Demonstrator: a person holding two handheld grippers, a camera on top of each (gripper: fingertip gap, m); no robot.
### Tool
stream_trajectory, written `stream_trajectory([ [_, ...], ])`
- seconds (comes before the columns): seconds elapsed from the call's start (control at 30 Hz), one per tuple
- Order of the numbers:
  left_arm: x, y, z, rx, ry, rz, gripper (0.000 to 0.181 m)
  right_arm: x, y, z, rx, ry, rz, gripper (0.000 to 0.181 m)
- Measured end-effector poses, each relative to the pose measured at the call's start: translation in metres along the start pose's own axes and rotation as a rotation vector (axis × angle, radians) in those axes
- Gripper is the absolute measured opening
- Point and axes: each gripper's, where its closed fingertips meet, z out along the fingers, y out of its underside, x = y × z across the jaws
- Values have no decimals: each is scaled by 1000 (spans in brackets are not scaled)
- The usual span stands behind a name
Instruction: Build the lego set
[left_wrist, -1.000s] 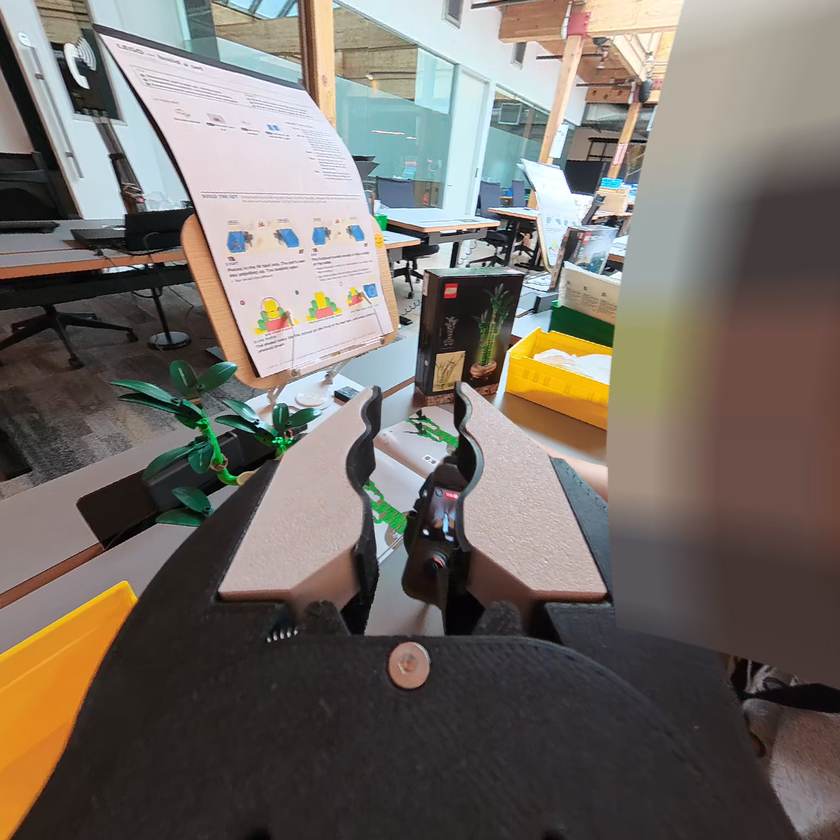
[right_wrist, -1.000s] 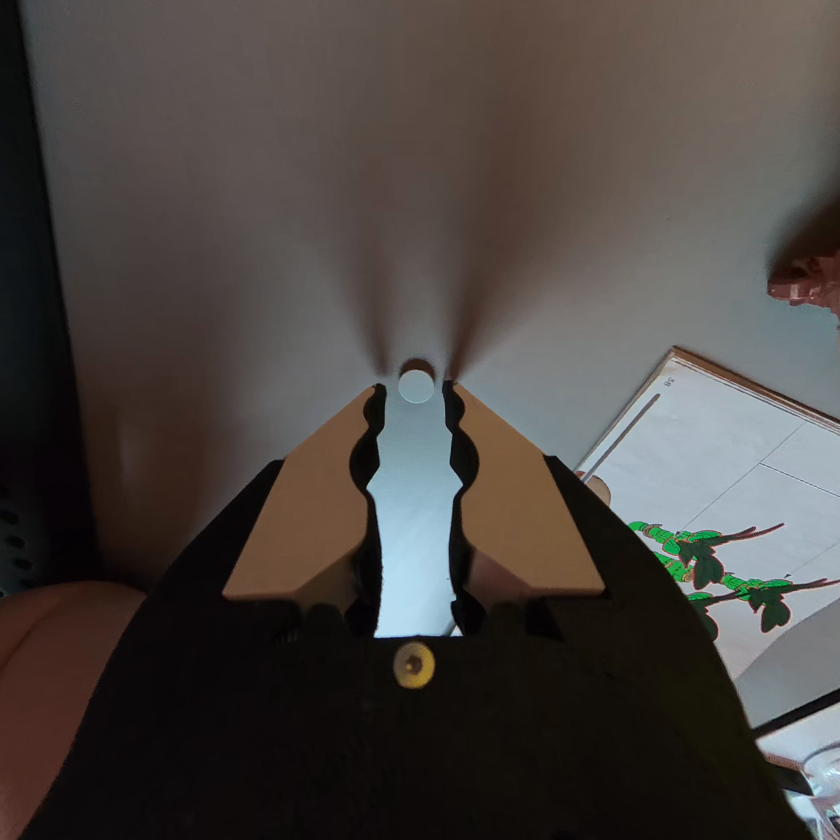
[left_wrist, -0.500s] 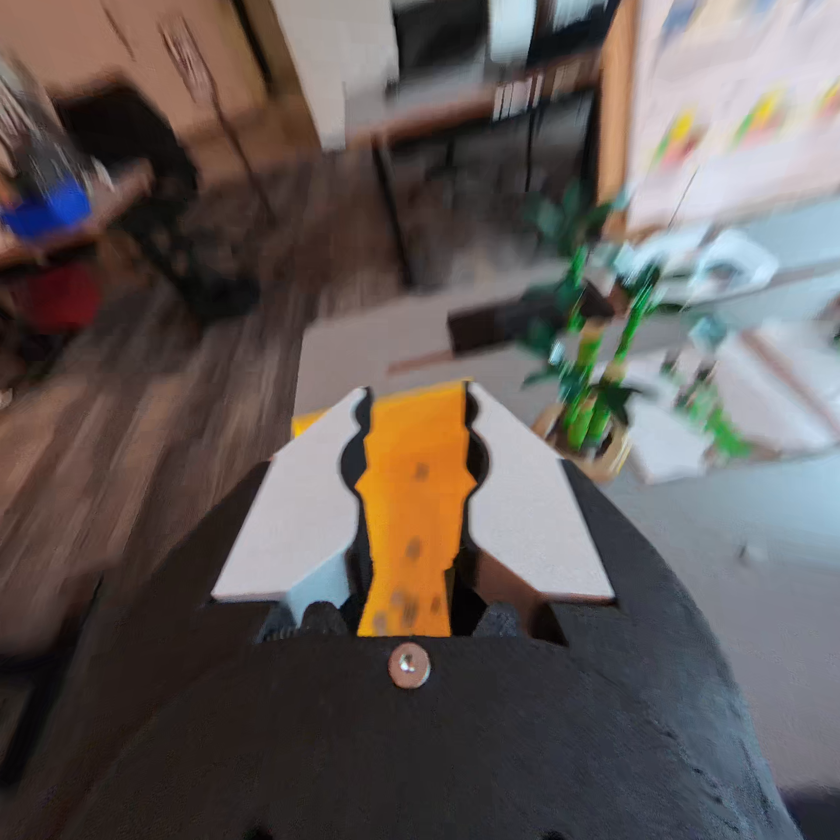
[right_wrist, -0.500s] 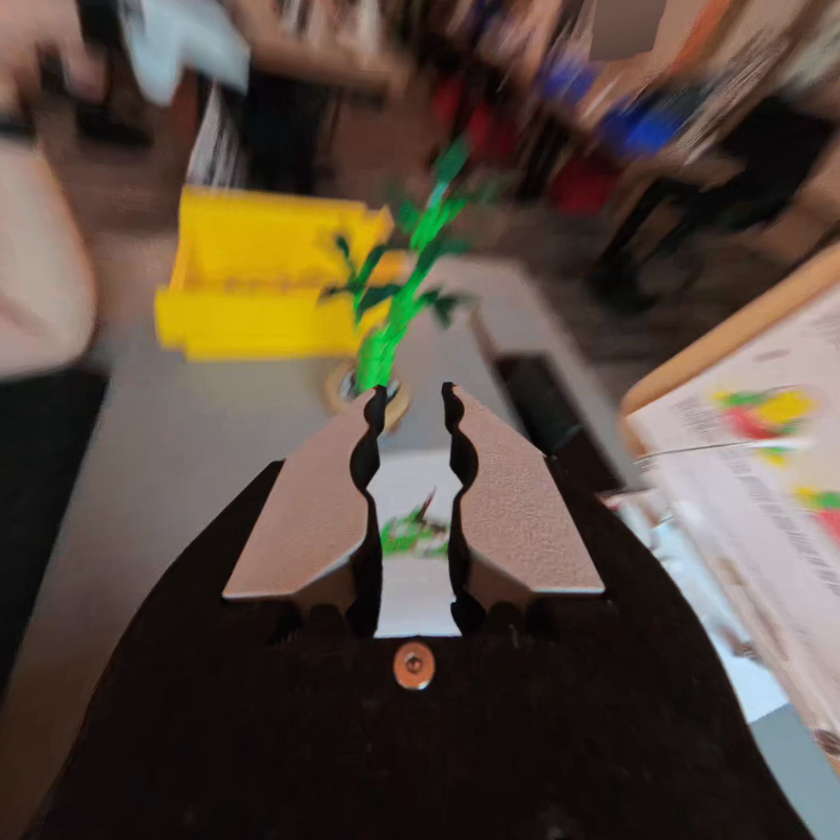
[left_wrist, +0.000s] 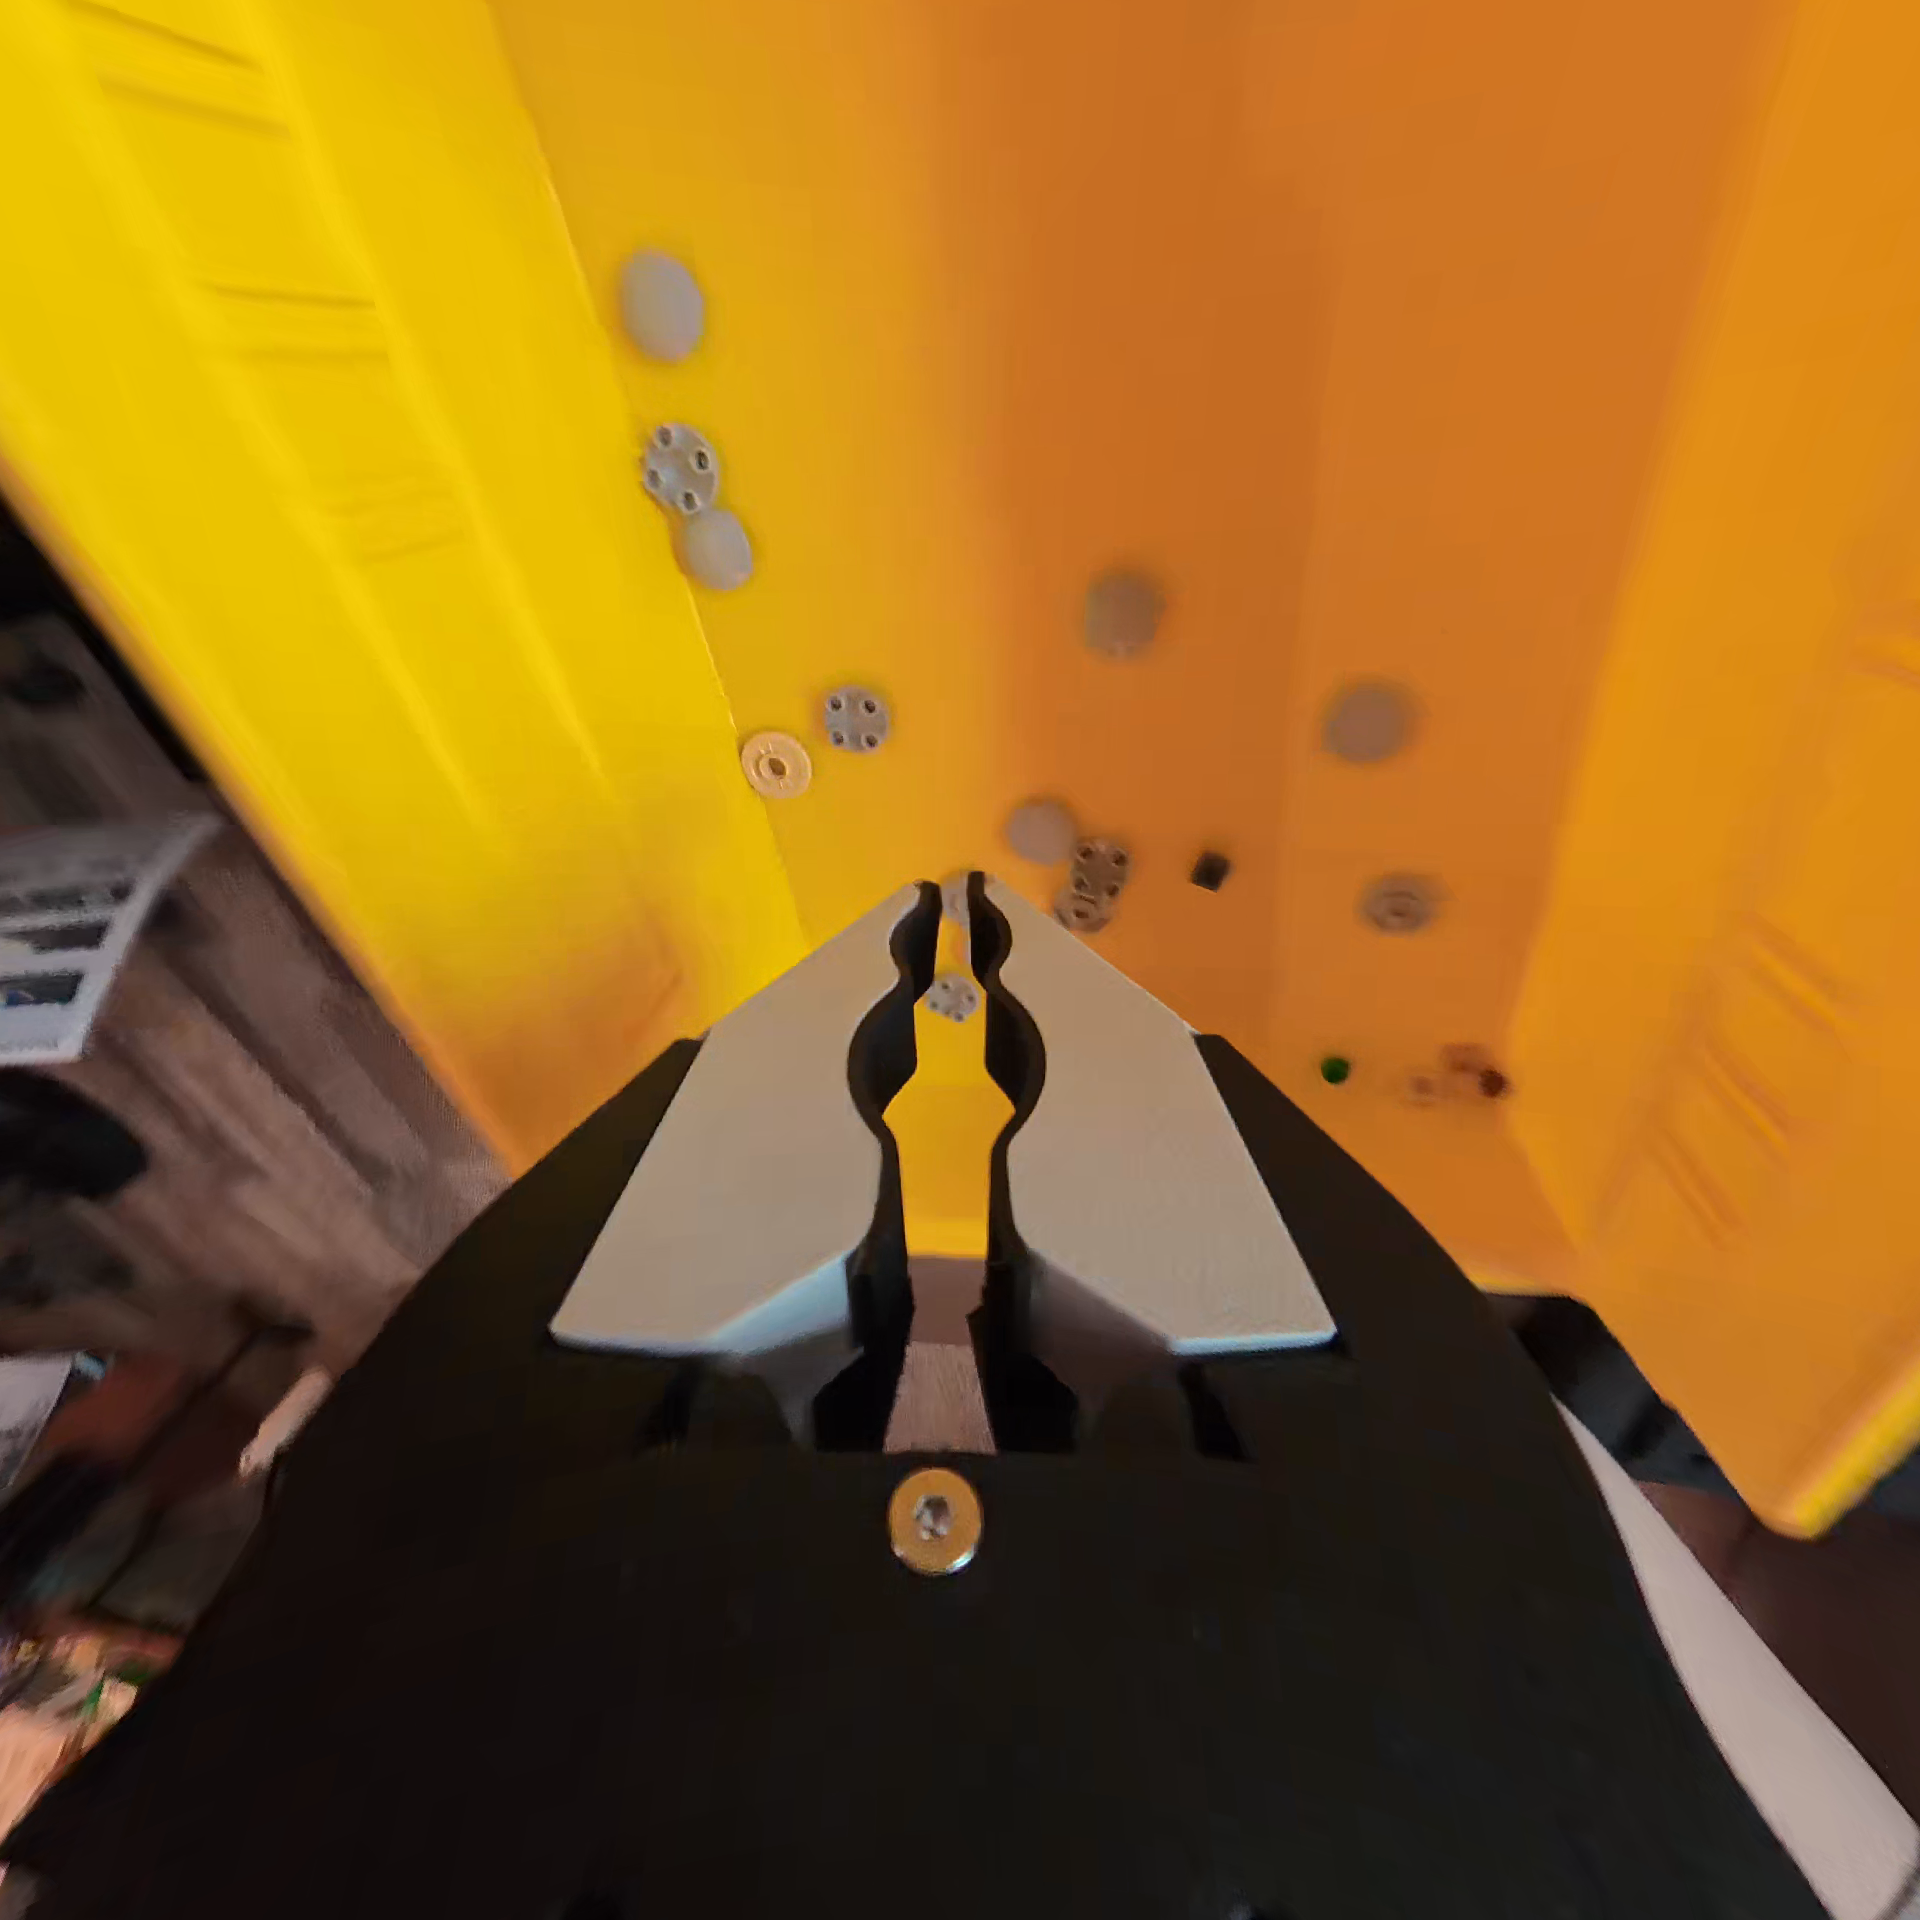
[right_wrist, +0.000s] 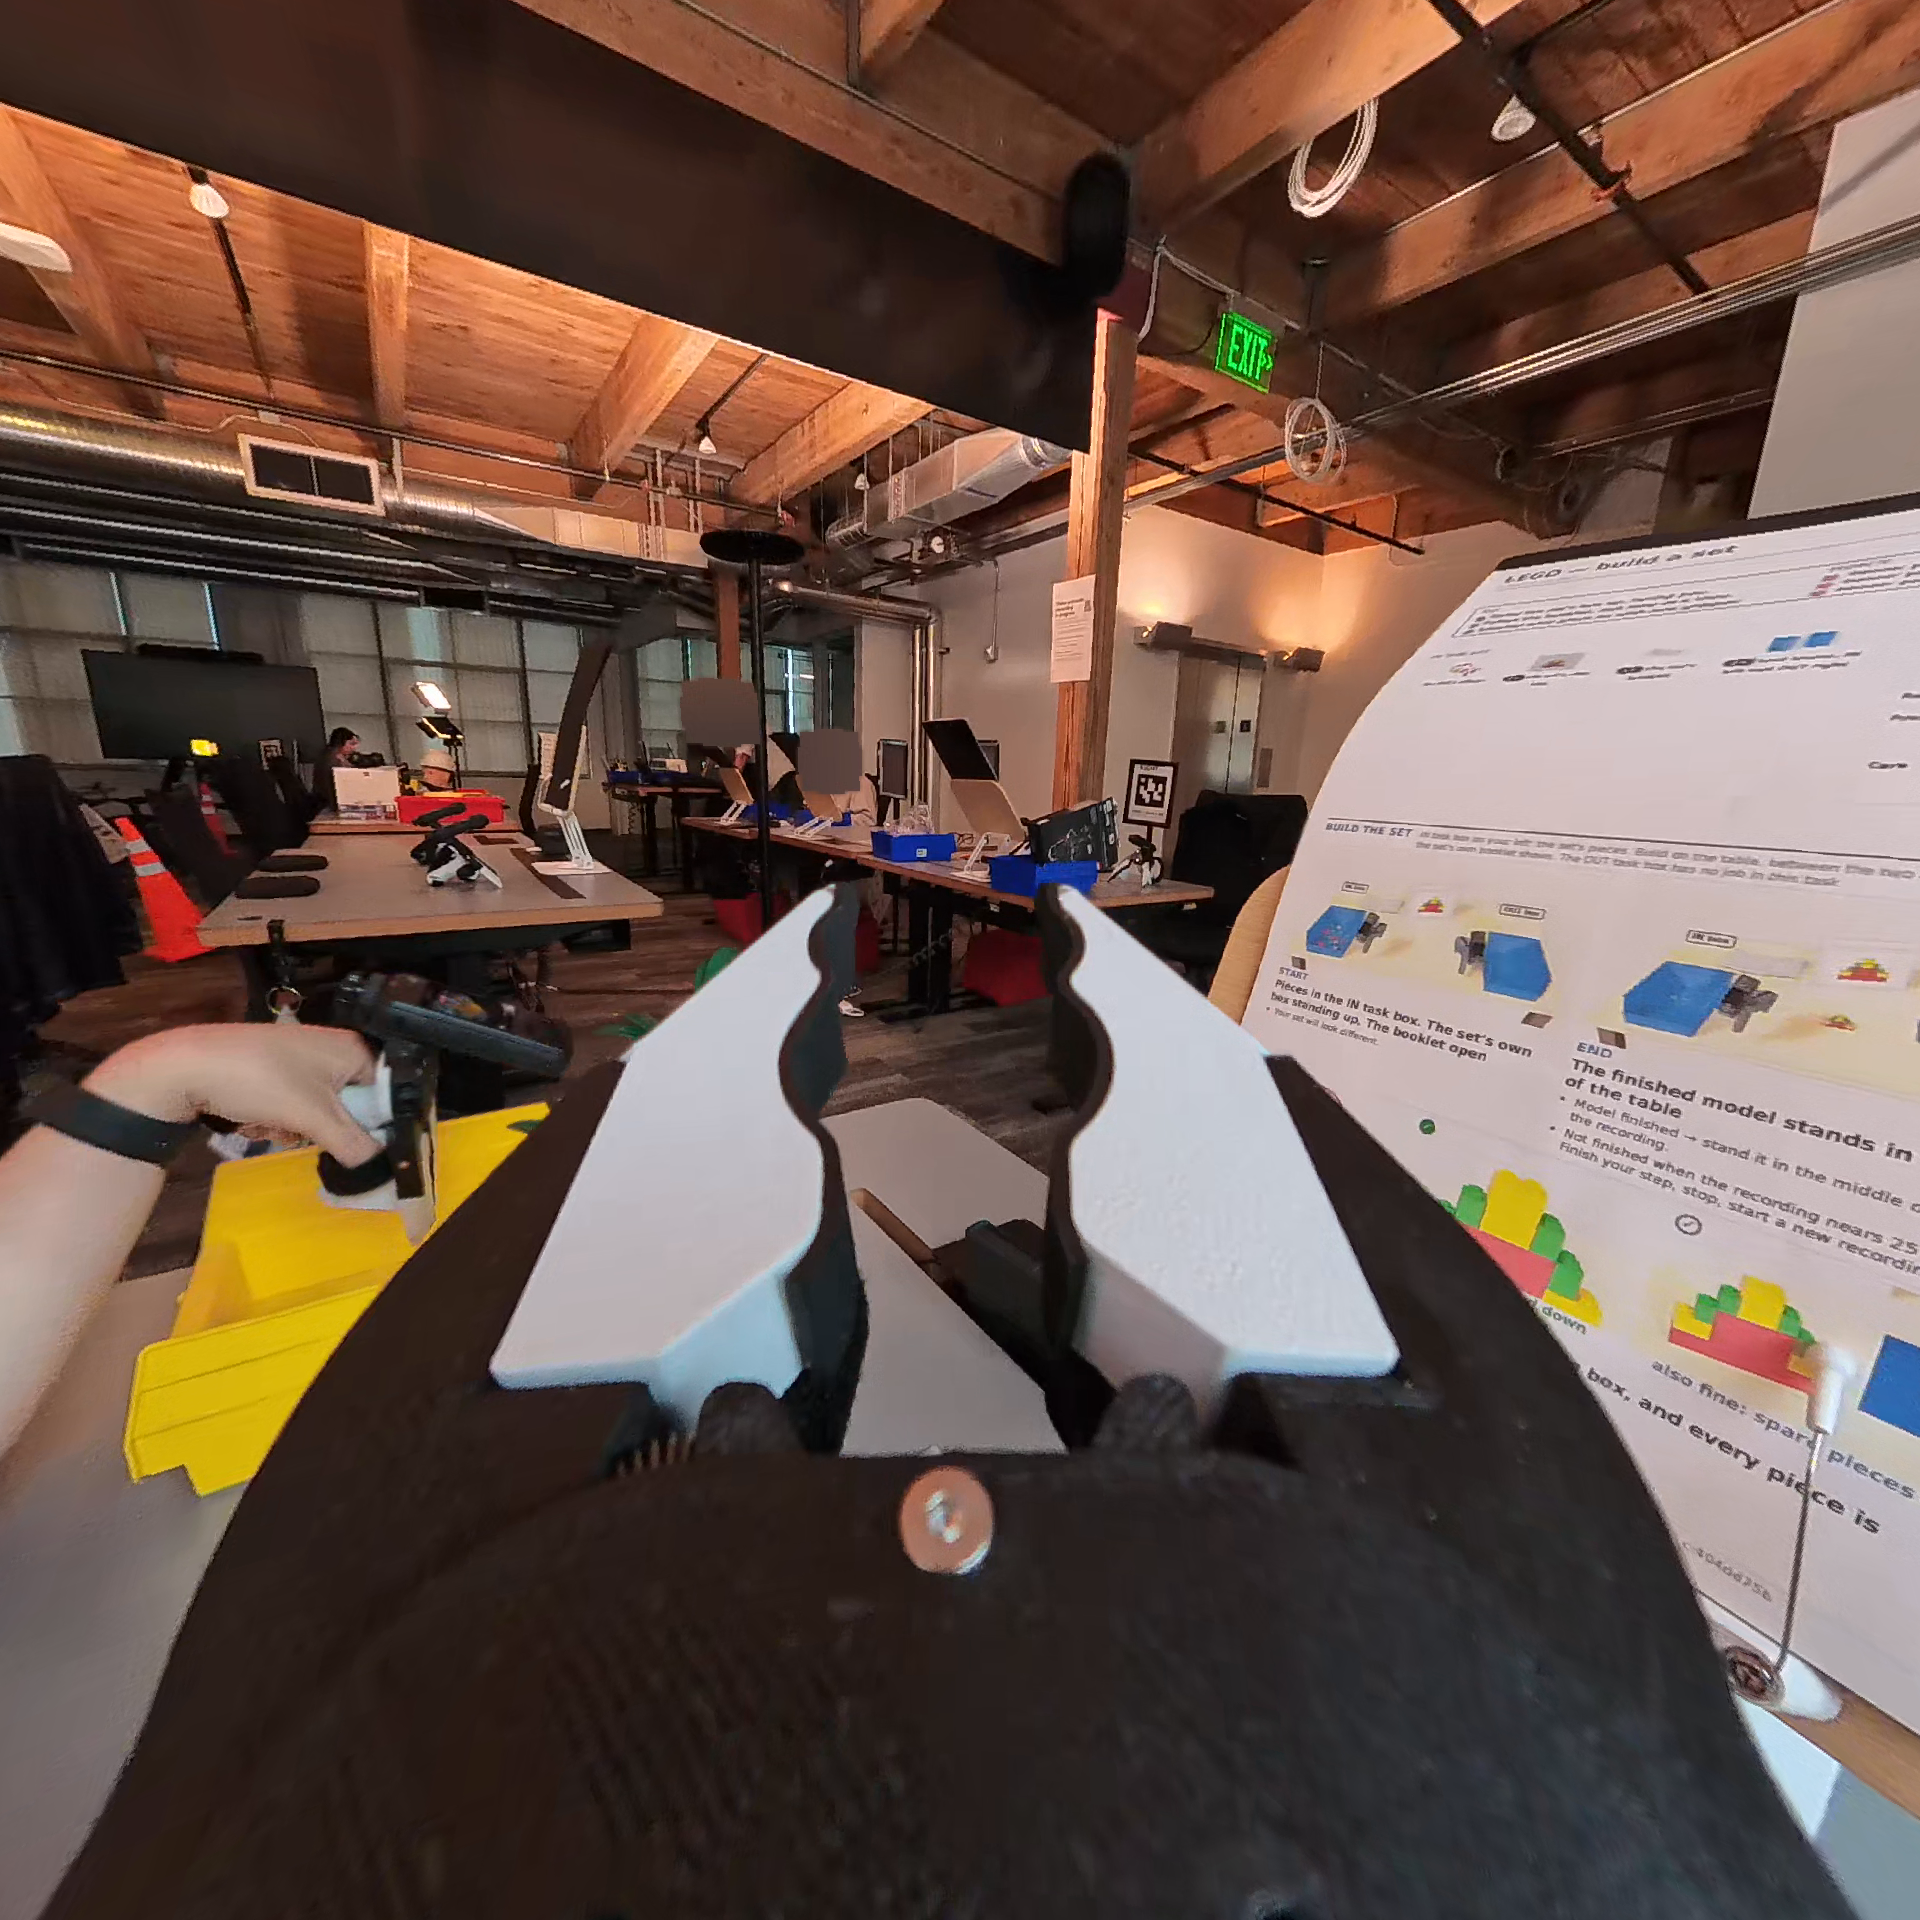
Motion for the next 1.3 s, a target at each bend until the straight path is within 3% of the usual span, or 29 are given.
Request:
stream_trajectory([
  [0.03, -1, -1, 8, -28, 8, -4, 4, 0, 1, 0, -5, 3, -6, 34],
  [0.3, 5, 7, 25, -106, 50, -10, 23, 0, 0, 0, -6, 12, -22, 34],
  [0.67, -15, 9, 31, -119, 22, -84, 20, 1, -4, -4, 12, 4, -8, 34],
  [0.97, -23, -21, 34, 4, 13, -77, 16, -2, -4, -2, 11, -19, 16, 33],
  [1.3, -23, -15, 46, -52, 34, -80, 24, -3, -1, -1, -2, -28, 20, 33],
])
